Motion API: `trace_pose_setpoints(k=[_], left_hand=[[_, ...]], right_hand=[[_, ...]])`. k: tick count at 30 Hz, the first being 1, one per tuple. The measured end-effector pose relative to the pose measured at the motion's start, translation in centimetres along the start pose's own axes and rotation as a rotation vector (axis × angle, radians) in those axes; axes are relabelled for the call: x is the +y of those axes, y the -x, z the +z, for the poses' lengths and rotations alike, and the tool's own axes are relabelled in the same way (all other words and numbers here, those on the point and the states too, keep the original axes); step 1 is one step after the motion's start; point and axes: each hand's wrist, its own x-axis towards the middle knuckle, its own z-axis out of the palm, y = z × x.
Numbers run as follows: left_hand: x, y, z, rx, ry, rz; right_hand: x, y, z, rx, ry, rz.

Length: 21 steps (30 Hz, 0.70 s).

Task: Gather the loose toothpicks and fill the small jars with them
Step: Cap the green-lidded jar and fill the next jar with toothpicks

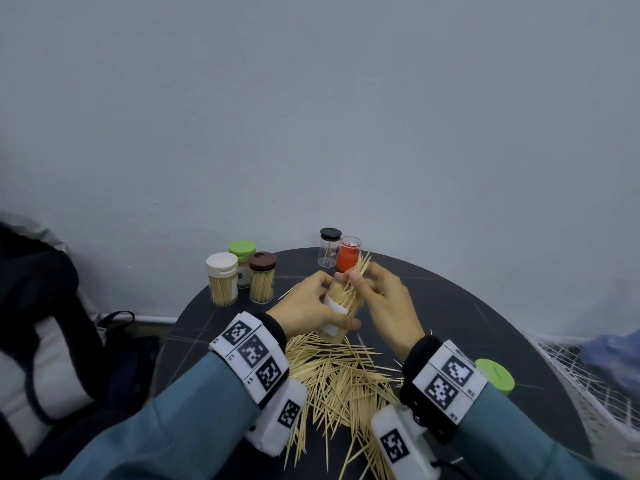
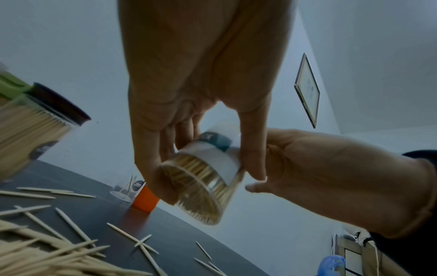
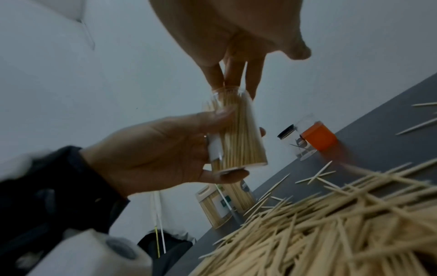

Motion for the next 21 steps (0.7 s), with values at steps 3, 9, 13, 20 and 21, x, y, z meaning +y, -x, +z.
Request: trace_pose_setpoints(k=[3, 9, 13, 20, 21], left_hand=[[0.0, 0.1, -0.2, -0.010, -0.019, 0.019], [0.0, 0.4, -0.2, -0.039, -0.043, 0.039], [0.1, 0.4, -0.3, -0.042, -0.041, 0.029], [0.0, 0.2, -0.8, 0.041, 0.010, -0.014], [0.0, 0.2, -0.7, 0.037, 0.008, -0.021]], right_hand=[[0.1, 0.1, 0.4, -0.061, -0.017, 0.052], [-0.7, -0.9, -0.3, -0.014, -0.225, 0.068], [-0.4, -1.1, -0.3, -0.070, -0.123, -0.025], [0.5, -0.5, -0.3, -0.233, 0.020, -0.044], [0.6, -0.5, -0.1, -0.277, 0.051, -0.018]])
